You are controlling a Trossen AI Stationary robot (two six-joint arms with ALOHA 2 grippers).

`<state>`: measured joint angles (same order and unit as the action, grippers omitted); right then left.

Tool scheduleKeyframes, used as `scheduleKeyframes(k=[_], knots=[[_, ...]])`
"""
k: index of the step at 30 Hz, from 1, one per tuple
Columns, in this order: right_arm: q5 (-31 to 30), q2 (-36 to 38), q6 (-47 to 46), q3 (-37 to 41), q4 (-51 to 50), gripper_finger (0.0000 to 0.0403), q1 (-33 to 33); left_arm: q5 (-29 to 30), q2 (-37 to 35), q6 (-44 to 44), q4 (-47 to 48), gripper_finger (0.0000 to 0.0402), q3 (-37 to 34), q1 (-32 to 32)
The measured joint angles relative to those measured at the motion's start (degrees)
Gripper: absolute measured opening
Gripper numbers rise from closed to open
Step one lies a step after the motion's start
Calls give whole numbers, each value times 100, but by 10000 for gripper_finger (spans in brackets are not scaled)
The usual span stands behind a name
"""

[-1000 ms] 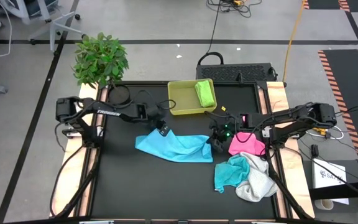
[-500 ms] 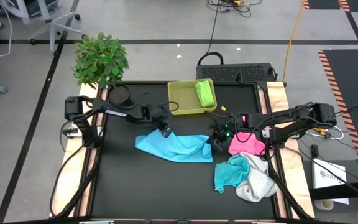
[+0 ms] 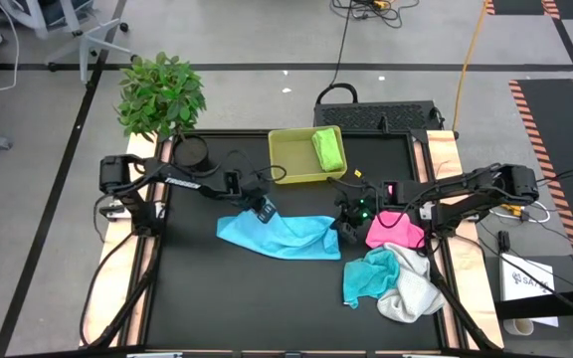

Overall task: Fold microfiber towels
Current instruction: Fold the left blue microfiber cloth

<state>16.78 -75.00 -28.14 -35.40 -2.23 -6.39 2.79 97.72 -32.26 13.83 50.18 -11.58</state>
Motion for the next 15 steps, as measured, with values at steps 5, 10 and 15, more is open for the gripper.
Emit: scheduleKeyframes(k=[5, 10, 15], knots=[[-2, 0, 34, 0, -19, 0, 0, 149, -407, -302, 244, 3, 11, 236], [0, 0, 64, 2, -90, 0, 0, 882, -987, -653, 1089, 2, 6, 545], [2, 0, 136, 2, -112, 0, 0, 1206, -1158, -733, 1263, 2, 3, 604]])
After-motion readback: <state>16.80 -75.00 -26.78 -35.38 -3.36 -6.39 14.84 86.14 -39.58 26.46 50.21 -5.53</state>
